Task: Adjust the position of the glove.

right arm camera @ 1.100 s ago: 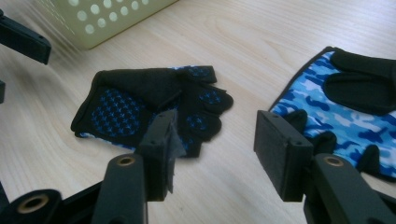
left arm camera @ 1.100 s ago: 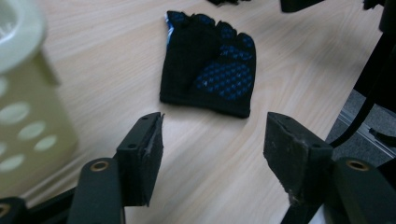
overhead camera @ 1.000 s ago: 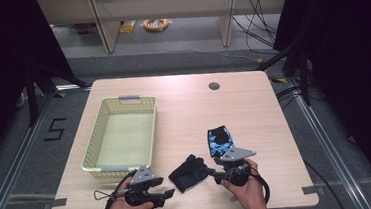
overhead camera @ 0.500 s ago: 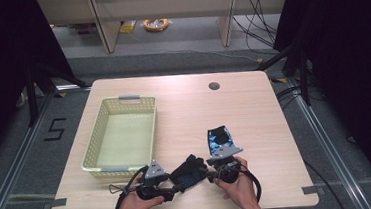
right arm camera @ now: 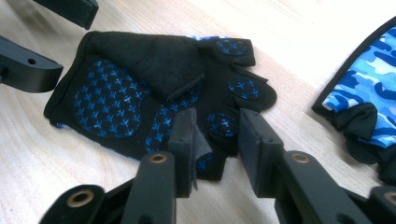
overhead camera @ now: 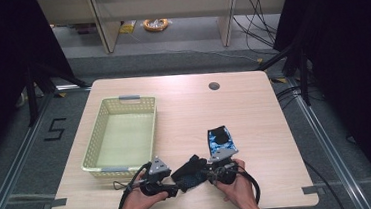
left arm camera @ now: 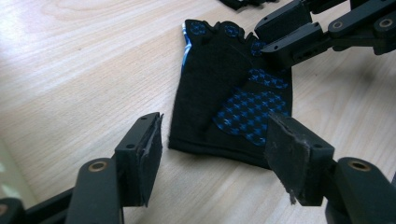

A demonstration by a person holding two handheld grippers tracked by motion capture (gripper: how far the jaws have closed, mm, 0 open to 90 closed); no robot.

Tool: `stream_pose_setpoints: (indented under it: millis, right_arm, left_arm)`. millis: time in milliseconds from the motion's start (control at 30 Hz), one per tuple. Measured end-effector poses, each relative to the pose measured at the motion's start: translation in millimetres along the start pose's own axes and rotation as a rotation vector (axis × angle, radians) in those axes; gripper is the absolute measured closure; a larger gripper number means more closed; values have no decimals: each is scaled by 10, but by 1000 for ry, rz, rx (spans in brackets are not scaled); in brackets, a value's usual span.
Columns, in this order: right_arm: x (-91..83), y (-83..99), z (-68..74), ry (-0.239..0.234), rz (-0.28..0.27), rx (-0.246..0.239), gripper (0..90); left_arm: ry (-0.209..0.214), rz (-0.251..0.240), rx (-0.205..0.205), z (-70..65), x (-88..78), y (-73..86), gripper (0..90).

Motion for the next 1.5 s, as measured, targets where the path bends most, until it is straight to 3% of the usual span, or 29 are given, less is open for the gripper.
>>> stream_pose_setpoints:
  millis: [67, 133, 200, 233, 433, 533, 633, 667, 700, 733, 800, 833, 867, 933, 967, 1000, 1033, 1200, 1333, 1400, 1433, 1500]
  right_arm:
    - [-22, 20, 21, -31, 22, 7, 745]
    - [-22, 23, 12, -43, 14, -15, 771]
    - [-9, 18, 10, -42, 5, -35, 783]
    - [-13, 20, 12, -39, 11, -35, 789]
    - [-23, 26, 25, -46, 18, -33, 821]
    - [-4, 14, 21, -43, -10, -31, 825]
    - [-43, 2, 46, -56, 13, -27, 826]
    - [-47, -10, 46, -52, 9, -41, 826]
    - [-53, -41, 57, -52, -7, -55, 827]
    - [-77, -41, 58, -54, 19, -71, 827]
    - [-70, -76, 71, -54, 11, -96, 827]
    - [-85, -80, 83, -65, 38, -109, 826]
    - [-76, -95, 81, -57, 31, -114, 826]
    - [-69, -106, 81, -64, 43, -118, 826]
    - [-62, -123, 76, -83, 57, -137, 826]
    - [-56, -130, 71, -88, 62, -138, 826]
    - [-41, -140, 67, -82, 53, -136, 826]
    - [-4, -254, 21, -72, 55, -156, 830]
    - [70, -304, 0, -81, 77, -157, 830]
    - [106, -315, -10, -83, 88, -168, 831]
    - [96, -307, 6, -85, 109, -137, 832]
    - [121, -313, -15, -90, 111, -153, 831]
  left_arm:
    - [-1, 3, -3, -7, 12, -8, 359]
    - [0, 13, 3, -17, 41, 2, 370]
    - [-2, 36, 27, -17, 64, 40, 413]
    - [14, 39, 16, -48, 63, 57, 432]
    - [-8, 6, 74, -56, 30, 52, 741]
    - [11, -4, 71, -95, -5, 53, 818]
    - [29, -18, 83, -145, -77, 47, 827]
    - [41, -19, 56, -174, -107, 49, 829]
    - [48, -30, 46, -195, -127, 42, 830]
    - [55, -36, 56, -204, -151, 40, 830]
    - [71, -53, 24, -243, -172, 36, 830]
    - [76, -42, 3, -260, -182, 50, 829]
    - [85, -37, 30, -254, -184, 62, 829]
    - [96, -32, -9, -273, -163, 78, 828]
    - [95, -18, 10, -257, -162, 92, 828]
    - [93, -30, -22, -274, -145, 85, 828]
    - [92, -8, -10, -254, -151, 99, 828]
    - [78, -32, -22, -222, -131, 68, 824]
    - [83, -24, -47, -238, -90, 103, 815]
    - [90, -8, -32, -239, -88, 125, 812]
    - [87, -14, -43, -245, -75, 125, 811]
    - [83, -3, -50, -240, -76, 130, 808]
Point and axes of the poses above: each handheld gripper's, and its own axes: x roughly forward along the jaws, y roughly out of its underside, z roughly to its left, the point moved 7 cm from there along x, roughly forward along the jaws, and after that the axes turned 14 degrees about -y, right-handed, at the moved point
